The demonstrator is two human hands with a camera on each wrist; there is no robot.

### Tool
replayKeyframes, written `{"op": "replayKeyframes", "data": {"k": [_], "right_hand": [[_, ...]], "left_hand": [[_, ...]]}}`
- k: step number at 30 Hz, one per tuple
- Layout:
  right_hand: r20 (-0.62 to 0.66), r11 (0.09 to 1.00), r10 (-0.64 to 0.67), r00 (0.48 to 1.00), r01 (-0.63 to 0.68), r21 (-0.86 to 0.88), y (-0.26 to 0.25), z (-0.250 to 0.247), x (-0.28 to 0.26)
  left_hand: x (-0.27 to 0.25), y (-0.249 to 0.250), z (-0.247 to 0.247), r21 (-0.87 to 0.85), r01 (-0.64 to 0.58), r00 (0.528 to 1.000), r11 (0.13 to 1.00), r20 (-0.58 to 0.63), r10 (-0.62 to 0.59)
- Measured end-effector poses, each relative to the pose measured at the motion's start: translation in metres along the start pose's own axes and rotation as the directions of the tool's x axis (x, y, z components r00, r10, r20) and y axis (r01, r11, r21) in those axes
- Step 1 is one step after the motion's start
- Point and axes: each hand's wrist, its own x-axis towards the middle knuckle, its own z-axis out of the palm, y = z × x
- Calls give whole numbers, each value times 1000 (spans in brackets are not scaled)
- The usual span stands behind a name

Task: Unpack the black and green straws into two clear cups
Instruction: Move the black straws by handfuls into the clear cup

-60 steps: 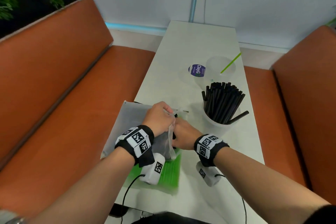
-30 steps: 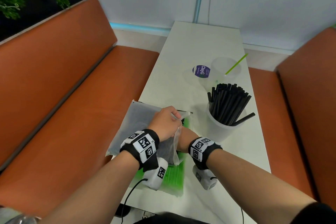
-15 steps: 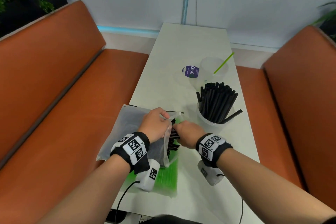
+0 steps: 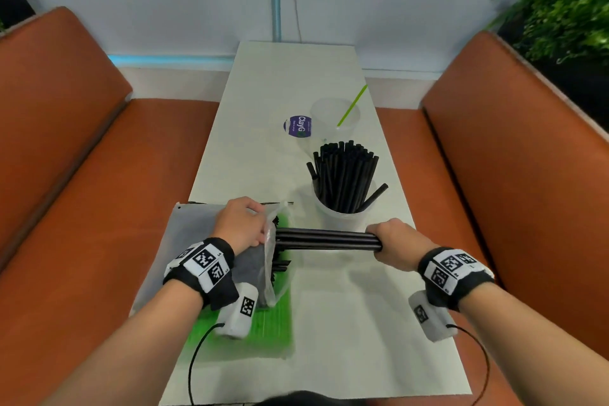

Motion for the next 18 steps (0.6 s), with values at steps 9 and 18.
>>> {"op": "replayKeyframes", "data": {"k": [9, 18], "right_hand": [[-85, 973, 27, 996, -6, 231, 12, -9, -23], [-81, 973, -37, 996, 55, 224, -29, -18, -14]], "left_hand": [[-14, 31, 21, -236, -120, 992, 964, 5, 125], [-29, 64, 32, -319, -213, 975, 923, -4, 223]]}}
